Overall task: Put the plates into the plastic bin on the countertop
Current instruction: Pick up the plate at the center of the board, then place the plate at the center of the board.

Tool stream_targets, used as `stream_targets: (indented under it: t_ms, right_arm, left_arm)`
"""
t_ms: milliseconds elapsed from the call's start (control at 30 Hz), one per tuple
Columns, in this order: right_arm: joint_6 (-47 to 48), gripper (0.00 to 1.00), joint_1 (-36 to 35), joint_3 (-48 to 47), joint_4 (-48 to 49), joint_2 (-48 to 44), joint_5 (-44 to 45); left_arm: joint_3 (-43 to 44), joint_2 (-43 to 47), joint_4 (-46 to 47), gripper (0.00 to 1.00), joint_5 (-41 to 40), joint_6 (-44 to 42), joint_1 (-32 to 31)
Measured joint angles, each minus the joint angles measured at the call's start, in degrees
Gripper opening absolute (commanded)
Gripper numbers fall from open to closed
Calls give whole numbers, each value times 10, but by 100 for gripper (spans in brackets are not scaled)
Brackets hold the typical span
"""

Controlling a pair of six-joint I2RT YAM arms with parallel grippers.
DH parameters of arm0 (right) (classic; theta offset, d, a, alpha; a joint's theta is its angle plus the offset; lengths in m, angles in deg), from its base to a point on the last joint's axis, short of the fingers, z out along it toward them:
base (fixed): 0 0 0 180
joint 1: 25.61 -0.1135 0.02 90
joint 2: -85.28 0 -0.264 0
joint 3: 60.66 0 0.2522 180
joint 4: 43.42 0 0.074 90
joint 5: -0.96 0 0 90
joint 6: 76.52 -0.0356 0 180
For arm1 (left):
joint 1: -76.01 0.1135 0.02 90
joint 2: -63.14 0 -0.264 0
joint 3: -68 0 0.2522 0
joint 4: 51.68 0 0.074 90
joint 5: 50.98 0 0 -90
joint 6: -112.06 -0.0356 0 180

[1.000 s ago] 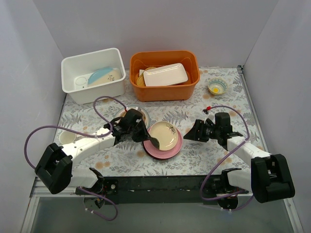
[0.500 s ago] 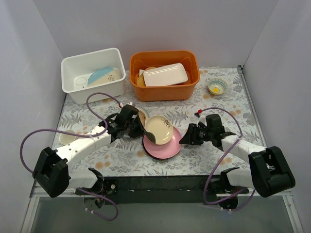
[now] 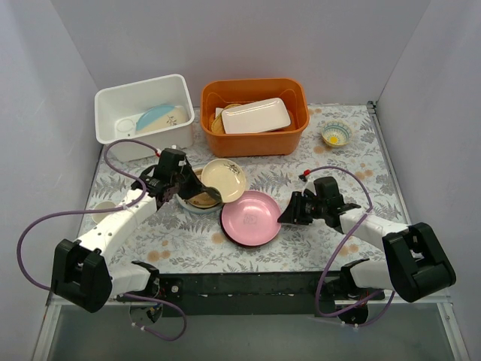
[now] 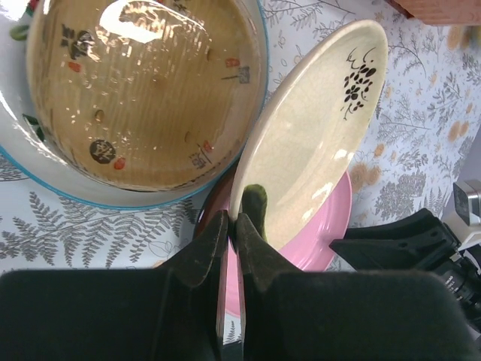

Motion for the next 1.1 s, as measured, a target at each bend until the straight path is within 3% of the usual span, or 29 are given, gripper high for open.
stream_targets:
  t_ms: [233, 400, 1100]
  right_arm:
    - [-9, 12, -10, -4, 11, 11, 9]
    - [-12, 3, -13, -7, 9, 12, 18]
    - [-11, 1, -19, -19, -6, 3, 29]
  left_arm:
    - [0, 3, -10, 0, 15, -16, 56]
    - [-8, 12, -10, 0, 17, -22, 93]
    - [-75, -5, -1, 0, 41, -25, 130]
